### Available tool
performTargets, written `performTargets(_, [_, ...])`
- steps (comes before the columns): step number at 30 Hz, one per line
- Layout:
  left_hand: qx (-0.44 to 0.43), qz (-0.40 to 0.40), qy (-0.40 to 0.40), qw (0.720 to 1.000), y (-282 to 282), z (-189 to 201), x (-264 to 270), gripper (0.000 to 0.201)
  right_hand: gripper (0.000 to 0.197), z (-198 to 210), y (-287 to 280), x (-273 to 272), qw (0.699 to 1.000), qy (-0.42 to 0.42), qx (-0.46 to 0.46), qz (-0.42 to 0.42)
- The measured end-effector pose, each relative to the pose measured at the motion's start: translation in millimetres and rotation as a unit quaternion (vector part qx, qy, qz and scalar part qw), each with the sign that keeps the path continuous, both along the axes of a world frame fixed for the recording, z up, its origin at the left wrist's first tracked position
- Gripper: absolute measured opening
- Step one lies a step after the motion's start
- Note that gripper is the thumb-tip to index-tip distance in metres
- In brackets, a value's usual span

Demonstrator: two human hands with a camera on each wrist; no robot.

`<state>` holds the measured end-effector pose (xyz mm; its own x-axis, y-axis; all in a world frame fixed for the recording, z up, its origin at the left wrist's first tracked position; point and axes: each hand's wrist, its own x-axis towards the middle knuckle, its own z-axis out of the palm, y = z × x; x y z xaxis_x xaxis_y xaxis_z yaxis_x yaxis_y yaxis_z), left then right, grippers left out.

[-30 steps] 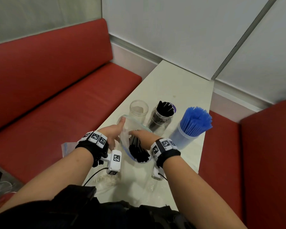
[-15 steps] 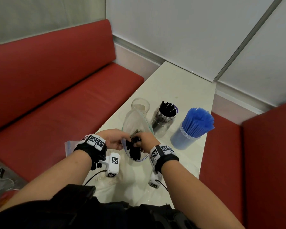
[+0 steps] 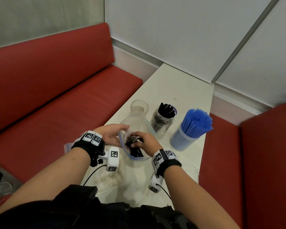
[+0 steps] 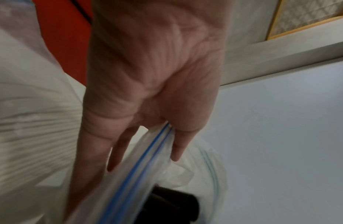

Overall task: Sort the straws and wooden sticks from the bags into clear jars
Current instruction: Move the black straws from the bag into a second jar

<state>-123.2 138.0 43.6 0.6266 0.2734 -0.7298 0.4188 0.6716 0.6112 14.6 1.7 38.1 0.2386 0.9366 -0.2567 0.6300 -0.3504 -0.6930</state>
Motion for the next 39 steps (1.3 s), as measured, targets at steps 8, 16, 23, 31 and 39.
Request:
performTargets(8, [0.042,0.036,0.019,0.998,-2.9,-4.4,1.4,0.037,0.017,12.6,-0.2,2.8,0.995,-0.012,0.048,-0.087])
performTargets(16, [0.048,0.040,0.047,0.997,-5.3,-2.3,4.5,0.033,0.017,29.9,5.5,4.6,0.988,-0.068,0.068,-0.120])
performTargets(23, [0.070,0.033,0.065,0.995,-7.9,-2.7,4.6,0.034,0.005,79.6,4.9,24.1,0.986,0.010,0.065,-0.153])
performTargets(31, [0.073,0.033,0.058,0.995,-10.0,-5.5,2.6,0.035,0.007,184.7,-5.3,100.2,0.889,0.170,0.310,-0.292])
performTargets(39, [0.058,0.040,0.067,0.995,-9.2,-3.0,4.9,0.039,0.003,128.8,-4.8,131.4,0.846,0.154,0.298,-0.413])
